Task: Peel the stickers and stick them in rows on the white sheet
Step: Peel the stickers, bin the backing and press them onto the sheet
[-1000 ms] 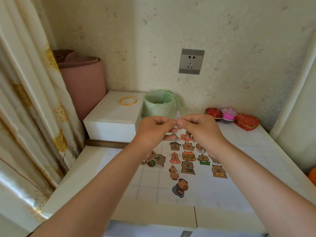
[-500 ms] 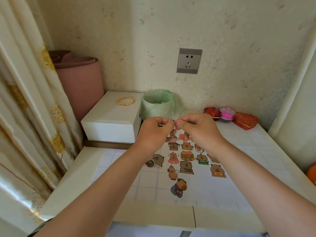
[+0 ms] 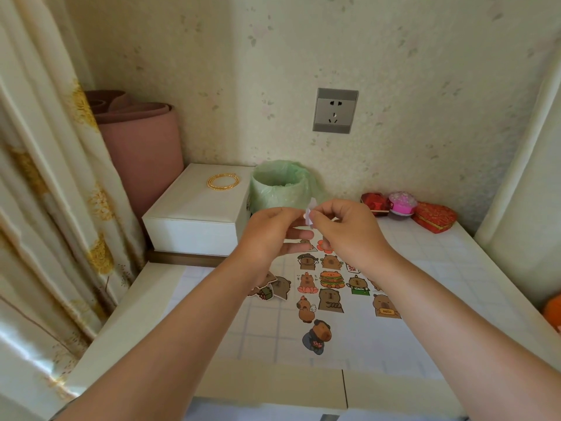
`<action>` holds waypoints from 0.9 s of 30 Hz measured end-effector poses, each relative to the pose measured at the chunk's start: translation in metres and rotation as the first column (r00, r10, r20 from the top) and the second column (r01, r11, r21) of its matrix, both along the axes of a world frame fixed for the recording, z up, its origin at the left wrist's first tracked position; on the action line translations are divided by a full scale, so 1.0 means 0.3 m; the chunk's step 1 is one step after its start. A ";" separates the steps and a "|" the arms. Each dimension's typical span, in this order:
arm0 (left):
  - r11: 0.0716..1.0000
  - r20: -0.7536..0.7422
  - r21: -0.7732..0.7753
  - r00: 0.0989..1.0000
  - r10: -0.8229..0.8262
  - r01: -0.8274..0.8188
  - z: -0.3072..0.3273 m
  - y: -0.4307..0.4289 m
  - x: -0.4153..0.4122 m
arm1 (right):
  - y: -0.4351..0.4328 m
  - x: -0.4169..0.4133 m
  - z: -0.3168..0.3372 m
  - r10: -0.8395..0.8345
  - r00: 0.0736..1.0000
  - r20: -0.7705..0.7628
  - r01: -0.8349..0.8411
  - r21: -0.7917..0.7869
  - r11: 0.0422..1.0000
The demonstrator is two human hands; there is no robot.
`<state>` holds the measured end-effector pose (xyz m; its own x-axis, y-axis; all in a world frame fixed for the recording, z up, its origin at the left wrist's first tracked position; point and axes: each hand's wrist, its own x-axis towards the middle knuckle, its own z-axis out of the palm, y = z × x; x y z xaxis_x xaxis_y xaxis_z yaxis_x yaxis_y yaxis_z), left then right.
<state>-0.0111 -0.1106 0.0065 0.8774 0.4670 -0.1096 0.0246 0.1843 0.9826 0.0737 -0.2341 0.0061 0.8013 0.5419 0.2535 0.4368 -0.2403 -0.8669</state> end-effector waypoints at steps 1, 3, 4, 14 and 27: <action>1.000 0.003 -0.016 1.000 0.002 -0.002 0.000 0.006 -0.003 | 0.007 0.002 -0.004 -0.006 1.000 0.014 0.006 0.002 1.000; 1.000 0.007 0.024 1.000 0.017 -0.017 -0.004 0.019 -0.010 | 0.020 0.002 -0.006 -0.003 1.000 0.028 0.003 0.002 1.000; 0.998 0.007 0.051 1.000 0.028 -0.029 -0.006 0.025 -0.015 | 0.026 -0.001 -0.006 0.006 0.999 0.032 -0.006 -0.010 1.000; 0.742 -0.015 0.653 0.977 0.213 -0.152 -0.025 0.152 -0.059 | 0.104 -0.035 -0.014 0.010 0.998 0.066 -0.006 -0.046 0.999; 0.597 0.013 0.760 0.924 0.382 -0.257 -0.007 0.336 -0.072 | 0.326 0.026 0.086 0.202 0.960 0.197 -0.167 -0.178 0.970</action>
